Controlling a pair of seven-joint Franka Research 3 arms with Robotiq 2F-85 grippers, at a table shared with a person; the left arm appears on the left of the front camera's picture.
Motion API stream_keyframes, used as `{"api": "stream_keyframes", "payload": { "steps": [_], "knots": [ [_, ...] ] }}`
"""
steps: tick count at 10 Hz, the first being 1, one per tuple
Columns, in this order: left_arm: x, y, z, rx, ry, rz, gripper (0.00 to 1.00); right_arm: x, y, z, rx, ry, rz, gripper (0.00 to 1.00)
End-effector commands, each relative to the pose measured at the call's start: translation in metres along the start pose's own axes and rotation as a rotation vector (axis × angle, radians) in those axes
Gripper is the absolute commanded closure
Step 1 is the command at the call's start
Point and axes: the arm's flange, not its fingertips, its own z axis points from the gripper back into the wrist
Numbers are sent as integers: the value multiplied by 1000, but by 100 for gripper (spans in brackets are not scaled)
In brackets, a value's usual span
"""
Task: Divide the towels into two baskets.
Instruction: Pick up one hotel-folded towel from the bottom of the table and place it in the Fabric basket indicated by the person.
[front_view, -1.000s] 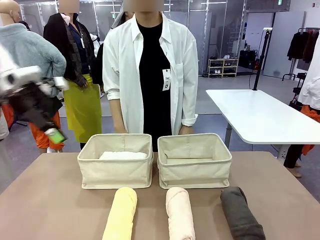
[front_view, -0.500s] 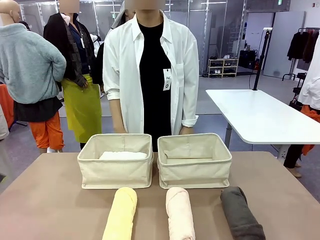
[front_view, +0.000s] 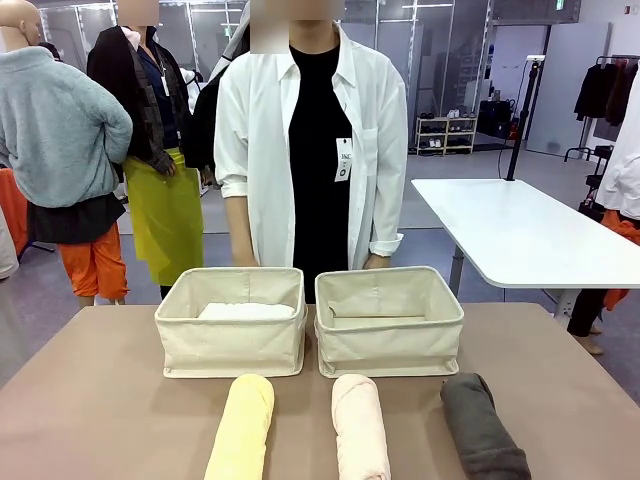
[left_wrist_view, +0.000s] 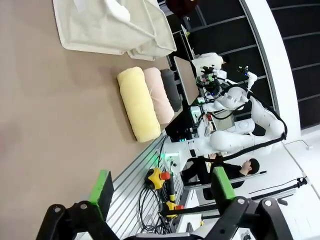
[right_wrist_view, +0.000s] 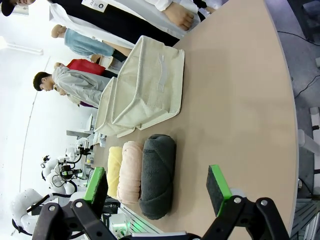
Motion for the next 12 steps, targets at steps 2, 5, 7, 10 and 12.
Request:
{"api": "stream_keyframes", "payload": {
  "steps": [2, 5, 7, 10, 12],
  "knots": [
    [-3, -10, -10, -15, 24, -23, 0, -1, 1, 1, 14, -13, 9, 0],
    [-3, -10, -10, -15, 24, -23, 0, -1, 1, 1, 14, -13, 9, 0],
    [-3, -10, -10, -15, 24, -23, 0, -1, 1, 1, 14, -13, 9, 0],
    [-3, -10, -10, -15, 24, -23, 0, -1, 1, 1, 14, -13, 9, 0],
    [-3, -10, -10, -15, 24, -23, 0, -1, 1, 1, 14, -13, 9, 0]
  ]
}}
